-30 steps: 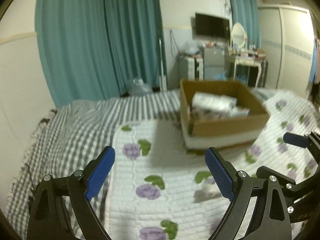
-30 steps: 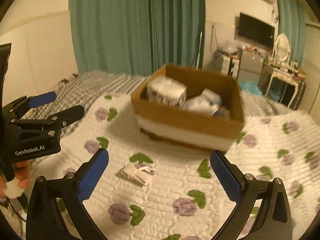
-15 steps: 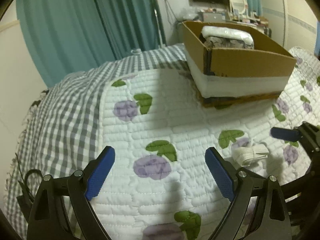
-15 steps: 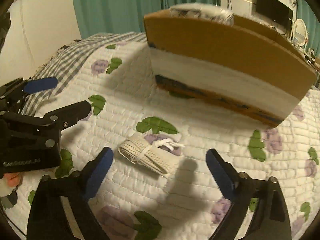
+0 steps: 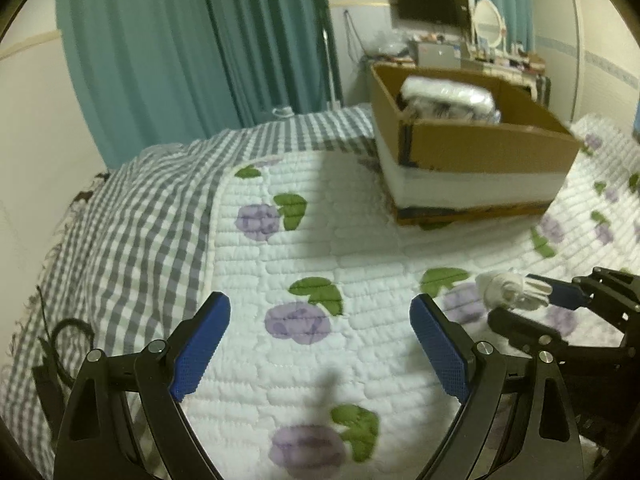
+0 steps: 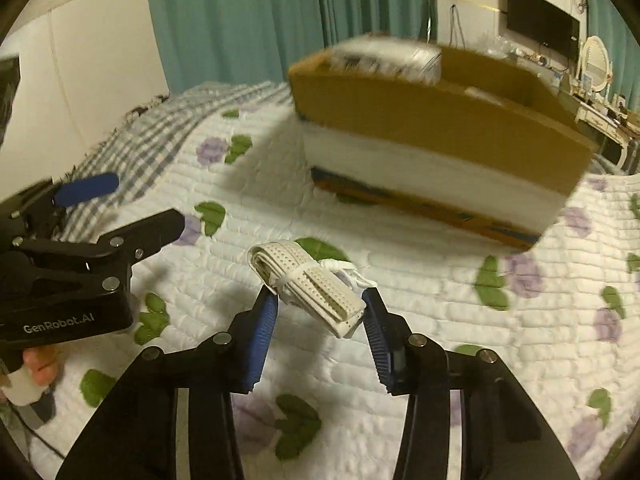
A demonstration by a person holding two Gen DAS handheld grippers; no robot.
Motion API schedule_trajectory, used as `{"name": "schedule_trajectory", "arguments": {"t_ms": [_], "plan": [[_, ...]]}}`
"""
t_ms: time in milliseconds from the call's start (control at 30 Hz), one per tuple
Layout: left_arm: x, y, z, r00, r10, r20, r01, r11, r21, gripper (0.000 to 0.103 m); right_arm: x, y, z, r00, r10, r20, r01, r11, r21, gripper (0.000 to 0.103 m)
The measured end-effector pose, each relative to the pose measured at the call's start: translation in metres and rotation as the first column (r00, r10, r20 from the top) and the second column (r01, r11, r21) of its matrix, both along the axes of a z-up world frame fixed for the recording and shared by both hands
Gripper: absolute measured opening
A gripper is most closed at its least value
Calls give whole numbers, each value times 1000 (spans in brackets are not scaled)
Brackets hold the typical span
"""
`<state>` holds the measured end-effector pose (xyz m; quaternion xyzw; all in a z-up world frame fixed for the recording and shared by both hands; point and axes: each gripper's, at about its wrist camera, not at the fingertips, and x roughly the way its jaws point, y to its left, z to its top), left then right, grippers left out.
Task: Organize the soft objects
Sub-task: 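Lower the strap bundle into the box and open the right gripper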
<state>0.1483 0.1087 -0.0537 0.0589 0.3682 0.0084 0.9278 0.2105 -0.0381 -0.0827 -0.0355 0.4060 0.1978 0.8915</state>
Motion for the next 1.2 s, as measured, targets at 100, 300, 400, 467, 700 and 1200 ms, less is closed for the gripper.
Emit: {"name": "schedule_trajectory", "arguments": {"t_ms": [100,300,400,467,700,1200], "plan": [[-10,-6,19,999,-3,40,4,1000,-26,93,-8,-14,20,999,-18,32,17,1000,6,43],[-27,-29,60,992,-17,128,17,1000,1,93,-26,-46,78,991,-49,128,48,999,13,43],[-33,-37,82,985,-19,173,22,1000,-17,93,-33,-59,111,981,-47,186,49,999,-5,43],[-36,-43,97,979,-20,203,29,999,-39,93,-33,-67,132,975,-50,215,53,999,-9,43],[-25,-66,143,947,-29,321,40,999,-26,93,-25,-86,191,947,-58,315,63,998,-5,43],[99,-89,136,932,-16,363,33,999,-40,93,119,-89,194,948,-85,308,82,996,20,43]]}}
